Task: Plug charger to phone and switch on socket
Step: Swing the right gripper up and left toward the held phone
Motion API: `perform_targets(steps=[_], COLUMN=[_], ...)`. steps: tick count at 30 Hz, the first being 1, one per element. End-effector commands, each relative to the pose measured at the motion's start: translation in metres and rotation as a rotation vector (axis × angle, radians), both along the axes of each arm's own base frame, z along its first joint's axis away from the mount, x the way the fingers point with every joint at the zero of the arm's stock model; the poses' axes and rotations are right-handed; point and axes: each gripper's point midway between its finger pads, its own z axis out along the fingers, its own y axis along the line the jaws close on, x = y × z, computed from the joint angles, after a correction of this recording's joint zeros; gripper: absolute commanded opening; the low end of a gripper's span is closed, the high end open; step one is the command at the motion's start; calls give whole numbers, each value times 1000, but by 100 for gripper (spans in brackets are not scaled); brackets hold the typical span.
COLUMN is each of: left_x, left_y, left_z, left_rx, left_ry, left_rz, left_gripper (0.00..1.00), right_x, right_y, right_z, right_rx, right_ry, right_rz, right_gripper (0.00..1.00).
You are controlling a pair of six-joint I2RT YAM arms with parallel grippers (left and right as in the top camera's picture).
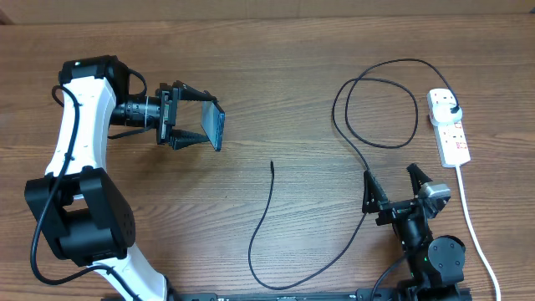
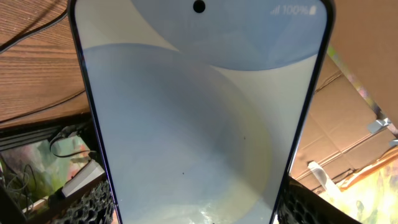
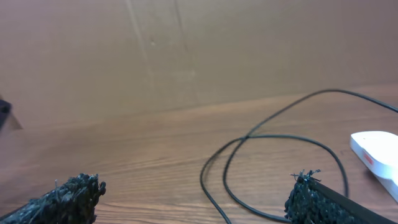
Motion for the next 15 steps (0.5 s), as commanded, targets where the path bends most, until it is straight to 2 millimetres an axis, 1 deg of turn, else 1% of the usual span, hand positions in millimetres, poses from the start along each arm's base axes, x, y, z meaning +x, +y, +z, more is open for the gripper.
perform_targets(steps=[1, 4, 7, 11, 15], left_x=[-3, -4, -4, -4, -4], left_y=[-5, -5, -5, -5, -5], left_z=[18, 18, 18, 18, 18], left_rx=[-20, -20, -20, -20, -20], left_ry=[-41, -42, -42, -42, -41], left_rz=[1, 1, 1, 1, 1], left_gripper=[4, 4, 4, 4, 5], right_x=[-5, -10, -16, -19, -15], right_y=[16, 15, 12, 4, 4], right_z=[8, 34, 54, 74, 92], right_rx=[66, 85, 88, 87, 80], right_ry=[-22, -65, -69, -47, 2], right_rz=[93, 97, 86, 41, 38], right_gripper=[100, 100, 100, 100, 100])
